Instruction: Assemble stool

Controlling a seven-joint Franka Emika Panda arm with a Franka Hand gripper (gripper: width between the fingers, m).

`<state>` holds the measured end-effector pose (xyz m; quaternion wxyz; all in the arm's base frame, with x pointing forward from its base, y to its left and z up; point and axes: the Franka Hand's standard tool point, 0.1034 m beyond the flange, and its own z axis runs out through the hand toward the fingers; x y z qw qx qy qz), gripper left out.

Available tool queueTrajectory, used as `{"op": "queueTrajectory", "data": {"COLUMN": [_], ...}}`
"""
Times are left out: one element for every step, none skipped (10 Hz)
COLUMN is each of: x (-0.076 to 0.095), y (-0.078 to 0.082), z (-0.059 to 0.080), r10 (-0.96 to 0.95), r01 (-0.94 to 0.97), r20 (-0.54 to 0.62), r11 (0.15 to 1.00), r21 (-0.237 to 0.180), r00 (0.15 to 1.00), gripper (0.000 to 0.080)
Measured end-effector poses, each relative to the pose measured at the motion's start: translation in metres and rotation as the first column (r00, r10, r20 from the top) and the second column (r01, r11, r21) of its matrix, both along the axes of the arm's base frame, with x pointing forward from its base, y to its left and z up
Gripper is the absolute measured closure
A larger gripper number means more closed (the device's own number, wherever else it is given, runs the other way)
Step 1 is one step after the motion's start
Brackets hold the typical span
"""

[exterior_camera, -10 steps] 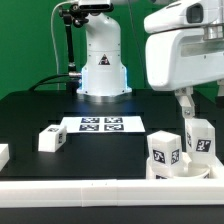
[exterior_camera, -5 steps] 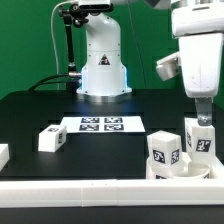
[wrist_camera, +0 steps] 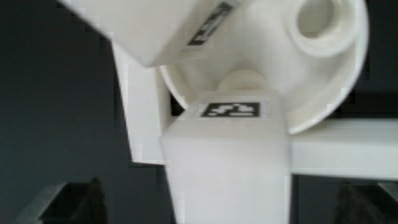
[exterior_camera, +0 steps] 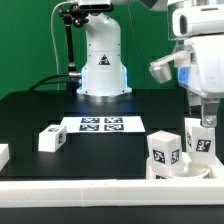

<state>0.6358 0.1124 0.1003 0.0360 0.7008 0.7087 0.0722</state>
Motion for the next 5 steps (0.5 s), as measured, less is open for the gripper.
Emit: {"op": "queueTrajectory", "data": {"x": [-0.0018,-0.0021,-0.0023,-0.0026,-0.0031], "y": [0.0051,0.0060,0.0047,0.0050,0.0048], "z": [-0.0074,-0.0123,-0.0137,-0.0143,-0.0151], "r10": [0.009,0.013,0.011,0.010,0.002], "r01": [-0.009,-0.013,-0.011,-0.010,-0.002], "r20": [-0.005,-0.011,-0.013,-0.014,-0.016], "r11": [1.000,1.000,1.000,1.000,1.000], "r21": [-0.002,-0.002,-0.002,-0.002,-0.001], "r00": [1.000,1.000,1.000,1.000,1.000], "gripper": [0.0151,0.0151,0.0151,0.0151,0.0151]}}
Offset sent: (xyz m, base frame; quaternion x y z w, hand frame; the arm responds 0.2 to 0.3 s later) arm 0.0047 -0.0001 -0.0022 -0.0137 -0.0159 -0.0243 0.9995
